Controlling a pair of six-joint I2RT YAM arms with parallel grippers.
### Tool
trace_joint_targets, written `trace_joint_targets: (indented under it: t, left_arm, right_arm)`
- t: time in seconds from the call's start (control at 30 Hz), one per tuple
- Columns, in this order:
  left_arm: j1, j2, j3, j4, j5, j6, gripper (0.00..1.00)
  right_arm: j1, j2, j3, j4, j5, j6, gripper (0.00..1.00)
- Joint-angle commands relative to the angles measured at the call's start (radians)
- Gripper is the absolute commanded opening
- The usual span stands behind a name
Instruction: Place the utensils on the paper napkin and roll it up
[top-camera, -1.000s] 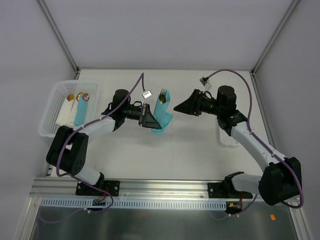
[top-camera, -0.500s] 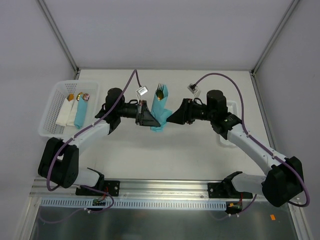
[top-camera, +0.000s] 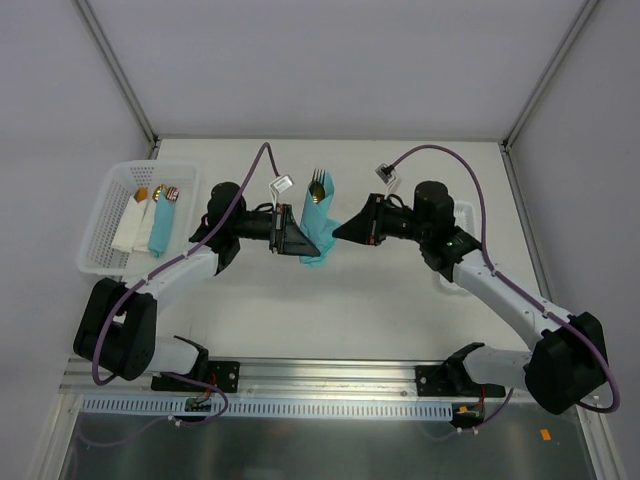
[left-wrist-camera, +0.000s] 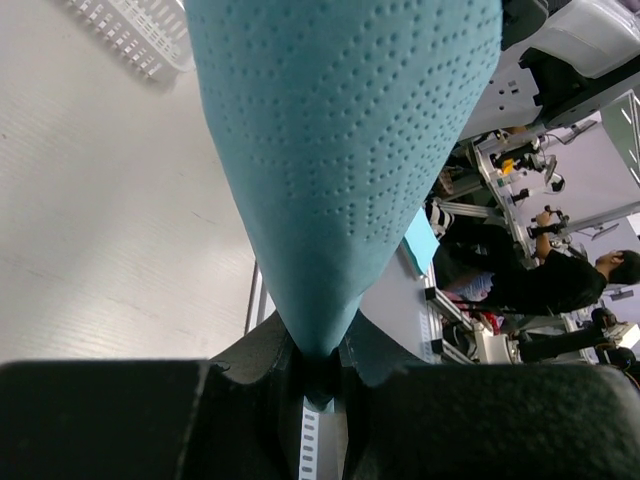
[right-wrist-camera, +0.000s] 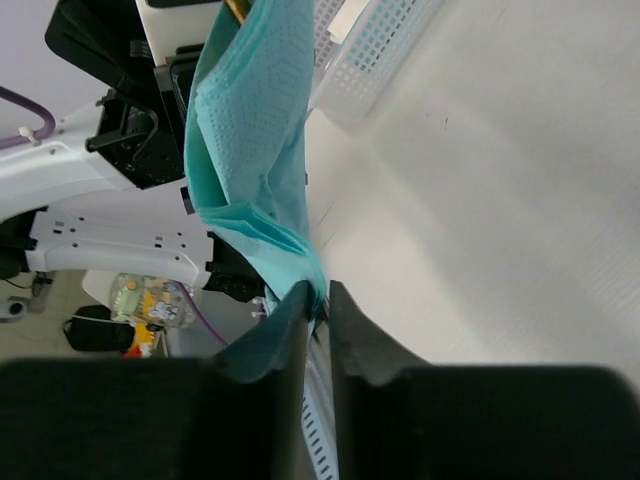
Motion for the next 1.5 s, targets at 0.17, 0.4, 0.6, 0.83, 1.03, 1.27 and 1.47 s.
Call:
trace_joint_targets:
  t: [0.17, 0.4, 0.6, 0.83, 1.03, 1.27, 1.47]
  left_arm:
    - [0.009, -0.019, 0.001, 0.182, 0.022, -0.101, 0.00]
    - [0.033, -0.044, -0.008, 0.279, 0.036, -0.195, 0.00]
    - [0.038, -0.058, -0.019, 0.271, 0.053, -0.195, 0.00]
    - [0.038, -0.099, -0.013, 0.119, 0.021, -0.043, 0.00]
    - [0.039, -0.141, 0.074, -0.330, -0.123, 0.274, 0.00]
    - [0.038, -0.133, 0.169, -0.580, -0.336, 0.412, 0.00]
    - [0.038, -0.136, 0.192, -0.617, -0.360, 0.390, 0.00]
  right_arm:
    - [0.009, -0.056, -0.043, 0.066, 0.050, 0.030, 0.00]
    - [-0.011, -0.044, -0.065, 0.068, 0.118, 0.044, 0.00]
    - [-0.051, -0.071, -0.022, 0.046, 0.156, 0.042, 0.00]
    - [-0.057, -0.011, 0.116, -0.084, 0.165, 0.010, 0.24]
    - [-0.055, -0.120, 0.149, -0.260, 0.340, -0.045, 0.35]
    - [0.098, -0.146, 0.368, -0.566, 0.561, -0.136, 0.48]
    - [0.256, -0.005, 0.489, -0.617, 0.653, -0.121, 0.59]
